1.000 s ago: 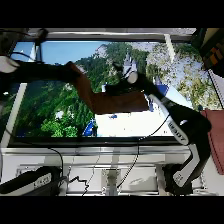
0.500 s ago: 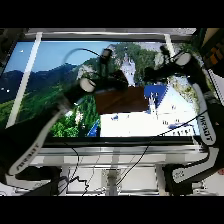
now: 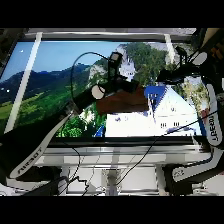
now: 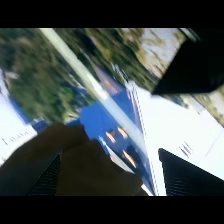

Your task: Fold the clothes and pants, and hang the long-sleeved shirts on hangers.

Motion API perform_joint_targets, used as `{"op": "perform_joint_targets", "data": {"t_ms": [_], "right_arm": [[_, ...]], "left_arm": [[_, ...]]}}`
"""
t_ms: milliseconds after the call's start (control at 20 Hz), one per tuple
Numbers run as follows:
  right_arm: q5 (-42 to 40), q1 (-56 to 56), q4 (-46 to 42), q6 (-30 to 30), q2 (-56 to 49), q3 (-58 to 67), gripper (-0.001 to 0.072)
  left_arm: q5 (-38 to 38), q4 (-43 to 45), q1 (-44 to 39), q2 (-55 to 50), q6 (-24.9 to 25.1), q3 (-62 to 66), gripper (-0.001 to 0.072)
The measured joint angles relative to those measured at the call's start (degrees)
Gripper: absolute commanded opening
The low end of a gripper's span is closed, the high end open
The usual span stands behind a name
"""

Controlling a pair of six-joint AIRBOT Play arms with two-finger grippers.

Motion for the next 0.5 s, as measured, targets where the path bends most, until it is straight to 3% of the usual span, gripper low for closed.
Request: {"op": "perform_joint_targets", "data": {"t_ms": [50,500], "right_arm": [[0.5,0.2,0.3,-0.2,-1.1,0.0,0.0693],[3.5,4.9,5.5,-0.8,-14.7,-0.1,0.0691]], "left_arm": [[0.0,0.2,0.7,0.5,0.0,0.0,0.0696],[-3.0,0.6,3.2,2.2,0.0,0.0,0.0695]]}}
